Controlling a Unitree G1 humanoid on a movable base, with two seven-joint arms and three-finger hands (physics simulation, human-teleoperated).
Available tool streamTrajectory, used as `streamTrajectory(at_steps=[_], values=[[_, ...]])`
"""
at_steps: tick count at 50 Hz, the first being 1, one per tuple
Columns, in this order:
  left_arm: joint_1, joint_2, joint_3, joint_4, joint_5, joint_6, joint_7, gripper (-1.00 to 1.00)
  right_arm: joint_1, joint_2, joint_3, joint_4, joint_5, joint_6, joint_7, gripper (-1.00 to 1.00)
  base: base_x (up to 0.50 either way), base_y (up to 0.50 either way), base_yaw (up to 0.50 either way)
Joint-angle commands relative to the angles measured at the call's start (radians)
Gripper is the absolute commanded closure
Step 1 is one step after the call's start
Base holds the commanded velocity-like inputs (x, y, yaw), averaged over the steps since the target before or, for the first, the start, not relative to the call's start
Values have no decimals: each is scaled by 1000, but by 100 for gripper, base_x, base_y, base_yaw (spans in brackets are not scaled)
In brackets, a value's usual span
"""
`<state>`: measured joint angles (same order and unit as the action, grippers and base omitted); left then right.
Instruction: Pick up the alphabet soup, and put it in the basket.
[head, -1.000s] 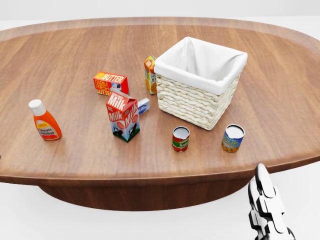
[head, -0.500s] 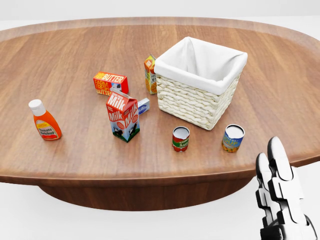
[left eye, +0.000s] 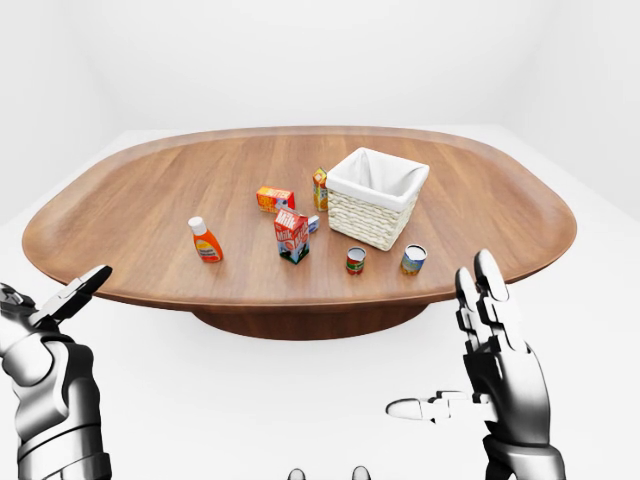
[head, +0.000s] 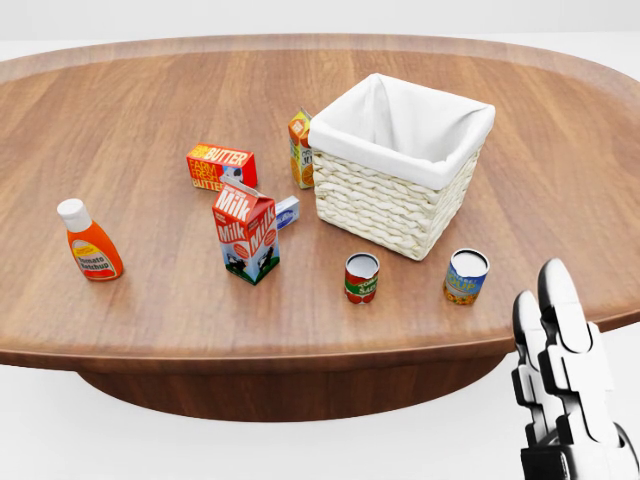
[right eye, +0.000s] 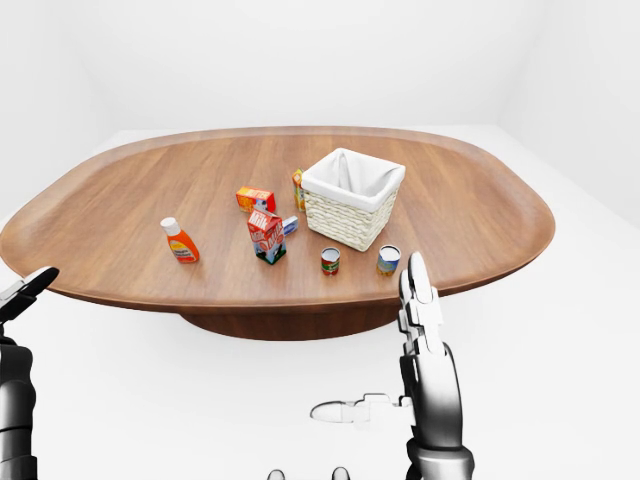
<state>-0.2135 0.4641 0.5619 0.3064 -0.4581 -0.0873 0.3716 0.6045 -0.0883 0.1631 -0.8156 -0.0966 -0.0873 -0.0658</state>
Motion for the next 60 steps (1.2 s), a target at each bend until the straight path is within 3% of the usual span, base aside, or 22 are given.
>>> streamTrajectory(at_steps=[1, 27, 40, 60], values=[[0, 1, 2, 0, 1, 0, -1, -100, -2, -3, 3, -3, -1, 0, -4, -100, 0, -46, 0], [4, -2, 5, -5, 2, 0, -7, -100, -8, -8, 1, 20, 7, 0, 2, -100, 0, -42, 0], [3, 0, 2, -3, 3, 0, -4, -100, 4, -14, 11, 11, -8, 0, 7, -100, 0, -3, 0], [0, 0, 5, 4, -1, 0, -4, -100, 9, -21, 17, 4, -5, 0, 5, -100, 25, 0, 0]])
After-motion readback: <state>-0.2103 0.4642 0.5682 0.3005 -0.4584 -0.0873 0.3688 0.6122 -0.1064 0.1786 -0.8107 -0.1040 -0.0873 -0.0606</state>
